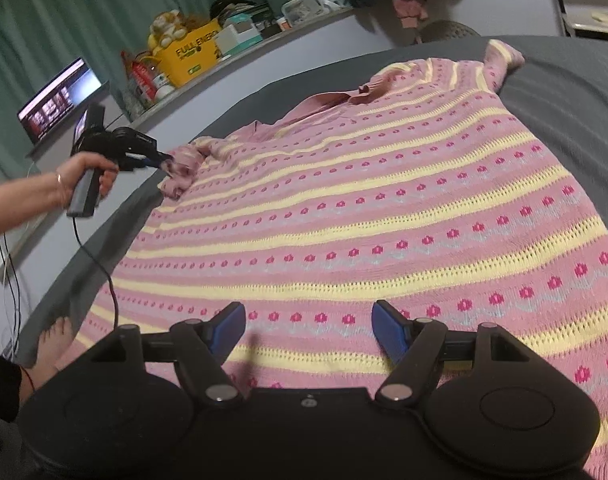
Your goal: Fold clothes
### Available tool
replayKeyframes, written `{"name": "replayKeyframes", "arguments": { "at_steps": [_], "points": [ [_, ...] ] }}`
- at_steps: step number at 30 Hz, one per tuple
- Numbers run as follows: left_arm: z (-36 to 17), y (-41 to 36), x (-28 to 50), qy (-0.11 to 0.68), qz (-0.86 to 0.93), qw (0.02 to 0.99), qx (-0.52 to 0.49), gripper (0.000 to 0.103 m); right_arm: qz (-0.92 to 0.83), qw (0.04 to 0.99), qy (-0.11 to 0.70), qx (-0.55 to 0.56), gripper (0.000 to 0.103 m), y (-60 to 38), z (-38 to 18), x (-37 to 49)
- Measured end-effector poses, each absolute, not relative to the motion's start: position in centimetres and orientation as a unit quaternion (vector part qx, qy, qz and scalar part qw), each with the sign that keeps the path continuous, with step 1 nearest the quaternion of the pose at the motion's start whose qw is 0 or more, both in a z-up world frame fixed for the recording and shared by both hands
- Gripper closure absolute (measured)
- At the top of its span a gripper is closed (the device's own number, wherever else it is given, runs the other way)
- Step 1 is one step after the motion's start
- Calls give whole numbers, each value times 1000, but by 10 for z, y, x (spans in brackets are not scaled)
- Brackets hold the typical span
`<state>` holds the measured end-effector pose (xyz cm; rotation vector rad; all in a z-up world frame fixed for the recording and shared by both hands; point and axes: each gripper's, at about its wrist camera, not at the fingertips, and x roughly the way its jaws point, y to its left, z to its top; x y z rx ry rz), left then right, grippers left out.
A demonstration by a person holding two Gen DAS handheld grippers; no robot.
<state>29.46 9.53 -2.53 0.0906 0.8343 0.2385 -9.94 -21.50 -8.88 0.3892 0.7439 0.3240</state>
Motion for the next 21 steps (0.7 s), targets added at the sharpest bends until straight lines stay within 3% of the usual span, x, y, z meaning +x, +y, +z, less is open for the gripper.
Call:
{"name": "replayKeyframes", "arguments": {
  "at_steps": [2, 4, 7, 10, 12, 13, 14, 18, 21],
  "points": [
    [-22, 99, 306, 396, 182, 889, 141, 87, 157, 900, 360, 191, 30, -216, -89, -99],
    [-26, 112, 315, 419, 229, 868, 138, 87, 158, 899, 360, 193, 30, -216, -89, -98],
    [-30, 139, 304, 439, 193, 877, 16, 86, 159, 898, 361, 197, 30, -217, -89, -98],
    [-38, 166, 276, 433, 121, 876, -174, 82, 160, 897, 361, 199, 30, -217, -89, -97],
    [-44, 168, 256, 424, 93, 870, -232, 40, 159, 897, 362, 197, 30, -217, -89, -97],
    [-47, 169, 246, 419, 80, 866, -260, 9, 159, 897, 362, 196, 29, -216, -89, -97],
    [-46, 166, 234, 406, 75, 872, -263, 4, 159, 898, 362, 195, 29, -216, -89, -97],
    [-47, 150, 215, 380, 45, 883, -273, 4, 159, 899, 361, 188, 28, -213, -89, -98],
    [-61, 152, 215, 376, 46, 854, -355, 9, 159, 901, 360, 185, 28, -212, -89, -99]
  ]
}}
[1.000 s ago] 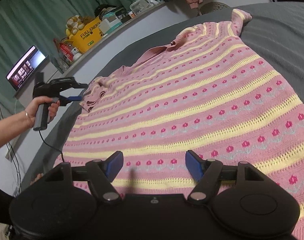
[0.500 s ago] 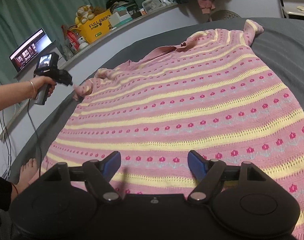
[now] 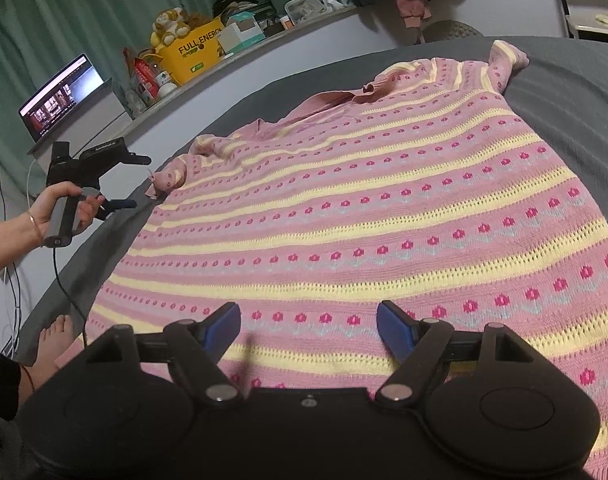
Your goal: Fold clothes
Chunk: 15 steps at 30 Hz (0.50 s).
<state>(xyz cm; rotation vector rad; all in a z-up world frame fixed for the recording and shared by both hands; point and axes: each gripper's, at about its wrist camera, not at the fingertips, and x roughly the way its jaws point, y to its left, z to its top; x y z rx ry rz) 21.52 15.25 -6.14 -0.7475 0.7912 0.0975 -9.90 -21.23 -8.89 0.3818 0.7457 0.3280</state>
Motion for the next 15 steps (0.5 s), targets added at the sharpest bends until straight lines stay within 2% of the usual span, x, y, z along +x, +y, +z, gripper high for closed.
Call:
{"name": "replayKeyframes", "arguments": {
  "at_steps": [2, 3, 4, 6, 7, 8, 13, 15],
  "points": [
    [-72, 153, 220, 372, 59, 838, -395, 30, 159, 901, 360, 182, 28, -212, -89, -100],
    [-79, 151, 223, 367, 71, 834, -407, 36, 159, 901, 360, 180, 28, -212, -89, -100],
    [-86, 149, 227, 362, 84, 829, -418, 45, 159, 902, 360, 179, 28, -212, -89, -101],
    [-98, 135, 234, 341, 98, 828, -435, 67, 161, 903, 359, 175, 28, -211, -89, -101],
    [-102, 129, 242, 340, 98, 827, -437, 86, 161, 903, 359, 173, 28, -211, -89, -101],
    [-106, 124, 251, 339, 98, 826, -438, 96, 164, 903, 358, 171, 28, -211, -89, -102],
    [-52, 123, 291, 288, 111, 917, -252, 96, 168, 906, 357, 152, 26, -206, -89, -103],
    [-40, 128, 305, 311, 145, 925, -160, 96, 170, 907, 357, 148, 24, -205, -89, -103]
  ]
}}
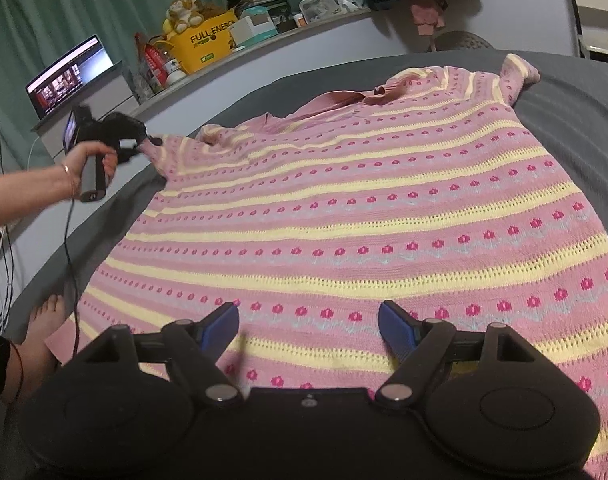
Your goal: Fold clothes
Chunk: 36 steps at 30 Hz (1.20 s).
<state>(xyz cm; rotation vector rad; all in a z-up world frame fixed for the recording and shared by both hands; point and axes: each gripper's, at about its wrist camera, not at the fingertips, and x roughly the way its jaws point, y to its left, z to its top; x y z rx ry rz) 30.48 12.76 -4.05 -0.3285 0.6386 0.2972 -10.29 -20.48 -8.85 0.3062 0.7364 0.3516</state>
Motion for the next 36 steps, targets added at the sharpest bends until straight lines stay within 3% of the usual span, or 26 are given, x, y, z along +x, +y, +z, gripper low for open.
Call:
{"name": "replayKeyframes", "arguments": {
  "at_steps": [2, 5, 6, 8, 11, 12, 22, 30, 36],
  "points": [
    [-42, 133, 309, 353, 155, 919, -84, 95, 172, 907, 357, 145, 23, -204, -88, -103],
    [-65, 139, 324, 430, 146, 885, -103, 94, 173, 905, 358, 151, 23, -207, -88, -103],
    [-71, 144, 325, 441, 151, 876, -123, 89, 173, 905, 358, 154, 23, -208, -88, -103],
    [-74, 151, 316, 419, 168, 880, -148, 55, 173, 904, 359, 157, 23, -209, -88, -103],
    [-73, 158, 298, 399, 177, 885, -163, 23, 173, 905, 359, 151, 23, -208, -88, -103],
    [-71, 160, 290, 396, 184, 885, -163, 18, 172, 905, 358, 149, 23, -208, -87, -103],
    [-40, 141, 153, 369, 32, 907, -199, 17, 178, 918, 312, 166, 24, -218, -59, -88],
    [-28, 111, 61, 364, -54, 918, -146, 17, 200, 928, 288, 129, 27, -156, -15, 14],
    [-45, 85, 32, 375, -93, 918, -91, 17, 187, 910, 335, 155, 34, -102, 14, 106]
  ]
}}
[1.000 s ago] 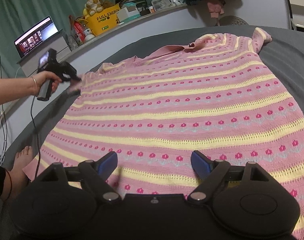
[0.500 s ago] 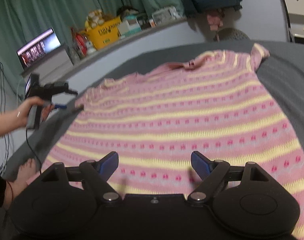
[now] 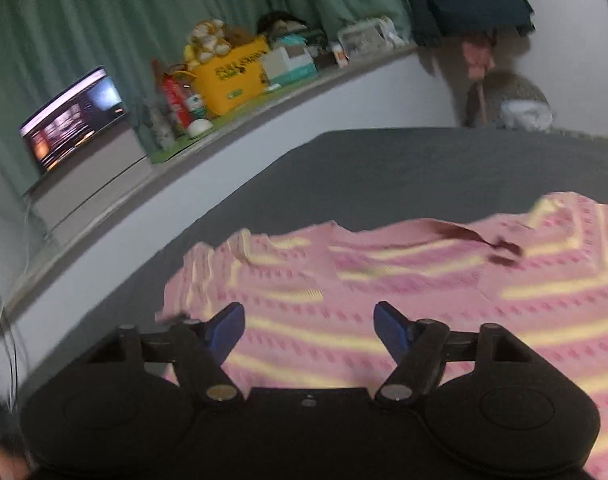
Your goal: Fold clothes
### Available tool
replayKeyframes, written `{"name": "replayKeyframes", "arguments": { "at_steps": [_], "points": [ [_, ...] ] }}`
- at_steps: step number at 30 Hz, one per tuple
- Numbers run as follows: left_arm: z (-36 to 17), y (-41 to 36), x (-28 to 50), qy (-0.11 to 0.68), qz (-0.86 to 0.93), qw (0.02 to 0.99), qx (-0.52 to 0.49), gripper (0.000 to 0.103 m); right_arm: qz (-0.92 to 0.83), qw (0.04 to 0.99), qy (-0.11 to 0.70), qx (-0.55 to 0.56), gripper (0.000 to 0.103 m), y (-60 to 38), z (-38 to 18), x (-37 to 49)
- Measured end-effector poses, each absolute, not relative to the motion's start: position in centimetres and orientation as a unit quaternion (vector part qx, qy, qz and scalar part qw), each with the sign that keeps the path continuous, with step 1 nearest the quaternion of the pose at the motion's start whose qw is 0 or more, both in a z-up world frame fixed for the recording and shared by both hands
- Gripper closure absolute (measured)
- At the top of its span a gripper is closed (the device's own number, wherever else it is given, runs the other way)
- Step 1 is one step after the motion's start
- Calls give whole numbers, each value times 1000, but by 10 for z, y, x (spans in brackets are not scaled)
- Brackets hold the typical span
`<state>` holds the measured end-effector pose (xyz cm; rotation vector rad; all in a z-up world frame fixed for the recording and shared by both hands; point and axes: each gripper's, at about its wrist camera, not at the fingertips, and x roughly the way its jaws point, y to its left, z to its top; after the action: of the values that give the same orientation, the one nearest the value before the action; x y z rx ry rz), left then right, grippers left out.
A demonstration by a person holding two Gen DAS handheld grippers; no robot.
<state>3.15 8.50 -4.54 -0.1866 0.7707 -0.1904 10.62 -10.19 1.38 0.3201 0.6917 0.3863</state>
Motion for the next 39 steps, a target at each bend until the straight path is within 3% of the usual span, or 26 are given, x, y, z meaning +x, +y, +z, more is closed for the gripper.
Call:
{"name": "replayKeyframes", "arguments": {
  "at_steps": [4, 10, 12, 17, 23, 27, 36, 39],
  "points": [
    [-44, 82, 18, 376, -105, 918, -70, 17, 170, 902, 362, 164, 37, -80, 17, 156],
    [-45, 83, 24, 397, -96, 904, -125, 17, 120, 888, 415, 160, 50, -58, -10, 223],
    [-38, 75, 23, 406, -111, 903, -82, 17, 112, 883, 430, 153, 56, -51, -15, 234],
    [-19, 62, 13, 444, -118, 888, 22, 17, 121, 881, 426, 166, 56, -40, -9, 235],
    [33, 68, 4, 456, -97, 885, 14, 17, 134, 889, 410, 151, 56, -42, 7, 200],
    [61, 61, -6, 438, -80, 895, 15, 17, 140, 892, 402, 153, 55, -53, 23, 170],
    [76, 23, -1, 407, -87, 909, 2, 17, 154, 874, 412, 208, 33, -80, 33, 140],
    [69, 11, 1, 361, -134, 920, 69, 17, 157, 879, 405, 196, 32, -80, 25, 151]
  ]
}}
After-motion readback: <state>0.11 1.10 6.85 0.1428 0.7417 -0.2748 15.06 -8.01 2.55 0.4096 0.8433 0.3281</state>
